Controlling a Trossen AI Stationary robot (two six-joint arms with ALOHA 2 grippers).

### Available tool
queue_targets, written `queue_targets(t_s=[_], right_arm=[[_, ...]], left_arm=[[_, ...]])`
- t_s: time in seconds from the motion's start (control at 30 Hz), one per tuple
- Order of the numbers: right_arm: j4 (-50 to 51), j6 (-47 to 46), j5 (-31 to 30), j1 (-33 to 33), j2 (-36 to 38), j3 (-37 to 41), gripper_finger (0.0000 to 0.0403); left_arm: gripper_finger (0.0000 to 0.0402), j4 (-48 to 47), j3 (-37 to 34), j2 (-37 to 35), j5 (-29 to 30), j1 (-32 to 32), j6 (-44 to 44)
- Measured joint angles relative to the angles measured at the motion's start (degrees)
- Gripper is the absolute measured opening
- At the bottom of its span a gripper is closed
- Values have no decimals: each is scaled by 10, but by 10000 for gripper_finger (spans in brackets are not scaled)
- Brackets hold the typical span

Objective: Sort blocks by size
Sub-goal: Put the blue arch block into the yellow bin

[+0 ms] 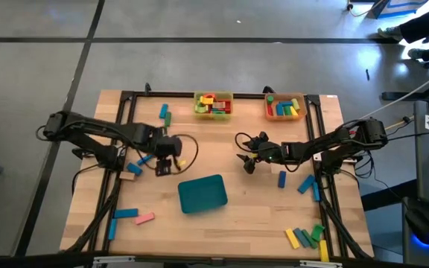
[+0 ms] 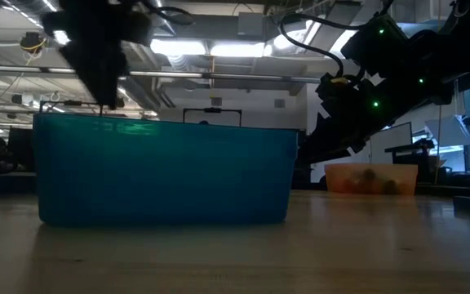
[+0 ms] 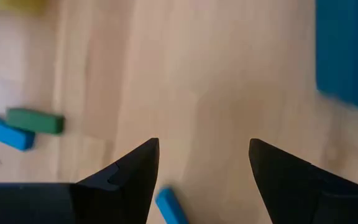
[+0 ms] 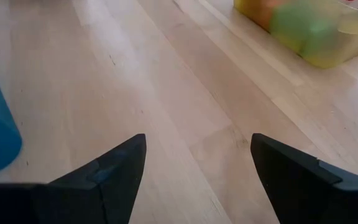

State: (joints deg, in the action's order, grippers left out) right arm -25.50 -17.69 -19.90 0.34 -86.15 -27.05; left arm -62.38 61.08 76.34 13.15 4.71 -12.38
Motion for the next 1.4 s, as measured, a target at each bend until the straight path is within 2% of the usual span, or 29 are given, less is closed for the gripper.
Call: queue_targets(t_s=[0.17,0.33,0.5,0.7,0.93,1.4], right_arm=[[-1,0,0,0,0,0,292],[-1,0,0,0,0,0,292],[-1,0,0,0,0,0,292],[-2,0,0,0,0,0,292],[-1,0,0,0,0,0,292],[-1,0,-1,0,0,0,292]], left_arm=[[232,-43,-38,0,0,43,-20],[232,-48,-85,1,-23,63,14],[232,-56,-112,13,-70,73,28],[232,-90,-136,43,-85,74,31],[232,-102,-161,84,-139,74,48],[232,-60,-210,88,-123,72,37]])
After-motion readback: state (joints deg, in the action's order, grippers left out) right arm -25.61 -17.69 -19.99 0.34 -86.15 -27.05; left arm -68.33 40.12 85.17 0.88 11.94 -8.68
